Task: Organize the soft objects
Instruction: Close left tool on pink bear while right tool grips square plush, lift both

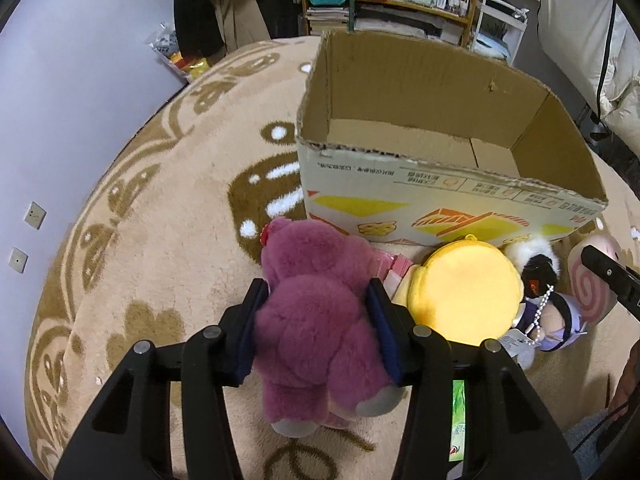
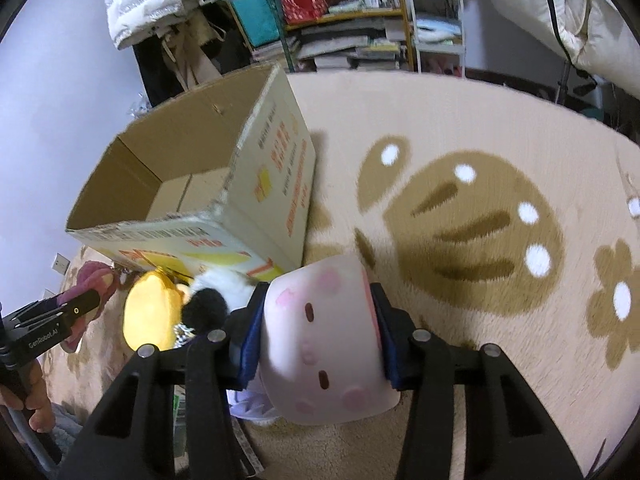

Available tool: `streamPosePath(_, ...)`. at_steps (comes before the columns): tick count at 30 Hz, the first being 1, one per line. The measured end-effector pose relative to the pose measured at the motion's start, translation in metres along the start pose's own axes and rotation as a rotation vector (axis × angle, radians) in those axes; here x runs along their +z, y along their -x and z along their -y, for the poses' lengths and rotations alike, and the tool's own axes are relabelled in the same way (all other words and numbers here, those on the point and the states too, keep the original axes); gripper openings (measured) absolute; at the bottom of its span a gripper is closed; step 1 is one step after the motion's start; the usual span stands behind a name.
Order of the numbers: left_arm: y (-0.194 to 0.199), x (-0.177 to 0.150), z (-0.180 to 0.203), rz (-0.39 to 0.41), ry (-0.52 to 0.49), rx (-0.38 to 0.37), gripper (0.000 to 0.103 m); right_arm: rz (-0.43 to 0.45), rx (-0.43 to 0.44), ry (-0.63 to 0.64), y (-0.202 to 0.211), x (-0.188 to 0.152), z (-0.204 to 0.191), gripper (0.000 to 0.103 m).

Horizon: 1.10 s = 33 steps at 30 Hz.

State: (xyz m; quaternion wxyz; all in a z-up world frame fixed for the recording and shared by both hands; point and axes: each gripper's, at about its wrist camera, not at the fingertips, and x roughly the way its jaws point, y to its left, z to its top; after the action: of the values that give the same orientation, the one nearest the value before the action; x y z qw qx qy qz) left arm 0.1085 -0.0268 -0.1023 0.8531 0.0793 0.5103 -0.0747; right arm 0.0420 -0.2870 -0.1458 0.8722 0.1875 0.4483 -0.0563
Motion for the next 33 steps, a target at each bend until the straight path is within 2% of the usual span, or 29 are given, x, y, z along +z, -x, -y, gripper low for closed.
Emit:
streamPosePath(3,0.01,-0.001,-0.003,0.026,0.001,0.006,0.048,0.03,-0.005,0.015,0.008,0.001,-0.001,0.051)
streamPosePath(7,0.024,-0.003,-0.005,0.064,0.008,0.004,0.048,0.103,-0.022,0.041,0.026,0.002,-0.004,0.045)
streamPosePath(13,0.047,-0.006,-0.007,0.145,0.005,0.023,0.048,0.211,0.008,0.074,0.057,0.004,-0.013,0.043)
streamPosePath(26,0.122,-0.008,-0.02,0.462,0.055,0.039,0.048,0.398,0.079,0.176,0.106,0.002,-0.049,0.041)
streamPosePath(33,0.139,0.003,-0.013,0.556,0.021,0.019,0.048,0.479,0.116,0.205,0.12,0.011,-0.065,0.041)
